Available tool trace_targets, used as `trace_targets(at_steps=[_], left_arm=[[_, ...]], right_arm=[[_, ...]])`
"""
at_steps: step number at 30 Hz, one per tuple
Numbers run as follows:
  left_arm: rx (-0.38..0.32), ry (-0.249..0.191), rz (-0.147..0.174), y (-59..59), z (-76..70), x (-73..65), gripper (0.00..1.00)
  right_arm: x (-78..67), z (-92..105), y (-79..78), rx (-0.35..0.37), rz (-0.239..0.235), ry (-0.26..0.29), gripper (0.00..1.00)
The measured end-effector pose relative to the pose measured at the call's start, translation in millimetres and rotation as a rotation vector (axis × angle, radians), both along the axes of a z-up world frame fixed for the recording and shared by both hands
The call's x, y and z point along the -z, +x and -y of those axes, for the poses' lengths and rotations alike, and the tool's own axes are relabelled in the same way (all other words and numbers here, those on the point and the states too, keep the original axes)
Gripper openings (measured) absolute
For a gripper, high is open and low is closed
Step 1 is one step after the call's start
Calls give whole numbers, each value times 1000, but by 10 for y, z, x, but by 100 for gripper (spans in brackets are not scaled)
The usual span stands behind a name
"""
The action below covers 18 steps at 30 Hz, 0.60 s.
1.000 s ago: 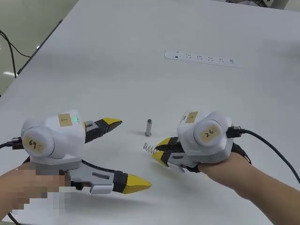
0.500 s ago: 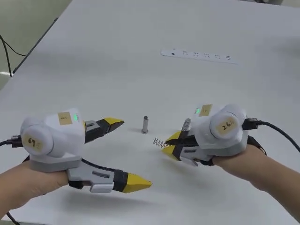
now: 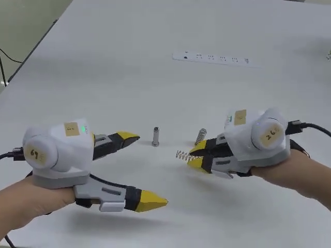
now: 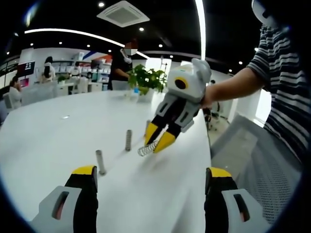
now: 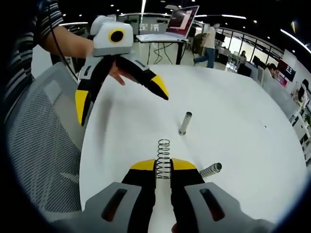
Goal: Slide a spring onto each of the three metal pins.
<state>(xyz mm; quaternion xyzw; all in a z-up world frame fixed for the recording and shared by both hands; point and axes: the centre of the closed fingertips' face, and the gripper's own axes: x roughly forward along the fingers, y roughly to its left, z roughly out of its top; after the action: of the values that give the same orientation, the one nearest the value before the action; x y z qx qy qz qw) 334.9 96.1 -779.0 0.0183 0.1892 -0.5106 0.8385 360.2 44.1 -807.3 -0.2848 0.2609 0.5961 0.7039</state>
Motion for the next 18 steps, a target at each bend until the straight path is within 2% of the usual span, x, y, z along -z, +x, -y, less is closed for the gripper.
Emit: trace_targets(at_steps=[2, 6, 8, 12, 15, 18], left_arm=[[8, -5, -6, 5, 27, -4, 88], [29, -17, -10, 10, 95, -26, 85], [40, -21, -16, 11, 132, -27, 83], [59, -20, -14, 14, 179, -33, 82], [73, -25, -22, 18, 201, -34, 77], [80, -28, -15, 31, 225, -55, 75]], right_arm=[[-20, 22, -23, -70, 45, -17, 8], [-56, 53, -73, -121, 64, -25, 7], [-85, 58, -78, -155, 92, -22, 7], [-101, 70, -116, -208, 112, -30, 7], [-111, 75, -132, -234, 123, -32, 7], [-122, 80, -142, -248, 128, -29, 7]])
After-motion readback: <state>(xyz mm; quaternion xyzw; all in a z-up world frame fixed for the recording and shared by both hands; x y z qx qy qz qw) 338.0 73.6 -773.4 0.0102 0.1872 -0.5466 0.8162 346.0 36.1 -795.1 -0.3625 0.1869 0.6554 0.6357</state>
